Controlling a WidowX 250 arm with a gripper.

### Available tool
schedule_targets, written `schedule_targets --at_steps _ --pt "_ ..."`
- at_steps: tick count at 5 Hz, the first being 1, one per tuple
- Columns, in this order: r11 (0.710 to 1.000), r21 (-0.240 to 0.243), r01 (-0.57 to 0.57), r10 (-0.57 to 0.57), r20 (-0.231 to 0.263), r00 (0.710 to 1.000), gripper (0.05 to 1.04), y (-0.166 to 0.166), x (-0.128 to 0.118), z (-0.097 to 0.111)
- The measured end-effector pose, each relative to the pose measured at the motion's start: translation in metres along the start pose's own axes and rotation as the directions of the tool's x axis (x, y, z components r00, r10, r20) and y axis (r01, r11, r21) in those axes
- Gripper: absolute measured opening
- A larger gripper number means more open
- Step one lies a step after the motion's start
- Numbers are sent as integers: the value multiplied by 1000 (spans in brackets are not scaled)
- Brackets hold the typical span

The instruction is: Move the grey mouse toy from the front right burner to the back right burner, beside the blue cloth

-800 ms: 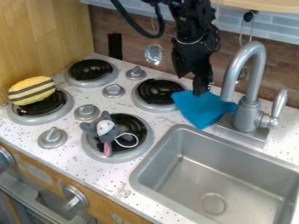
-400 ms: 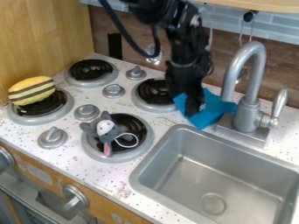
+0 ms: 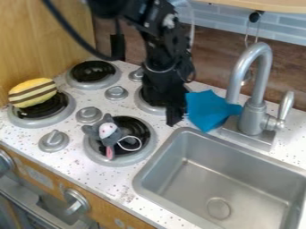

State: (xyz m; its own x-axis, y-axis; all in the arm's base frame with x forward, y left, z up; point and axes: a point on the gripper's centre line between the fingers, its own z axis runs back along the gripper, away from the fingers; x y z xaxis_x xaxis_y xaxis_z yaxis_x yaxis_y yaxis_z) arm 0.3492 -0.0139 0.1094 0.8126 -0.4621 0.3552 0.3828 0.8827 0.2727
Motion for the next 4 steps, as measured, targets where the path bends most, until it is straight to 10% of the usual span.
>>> schedule_targets --at_steps 2,4 --pt "990 84 -110 112 -22 993 1001 26 -51 24" --pt "989 78 -122 127 -60 990 1001 64 -78 -5"
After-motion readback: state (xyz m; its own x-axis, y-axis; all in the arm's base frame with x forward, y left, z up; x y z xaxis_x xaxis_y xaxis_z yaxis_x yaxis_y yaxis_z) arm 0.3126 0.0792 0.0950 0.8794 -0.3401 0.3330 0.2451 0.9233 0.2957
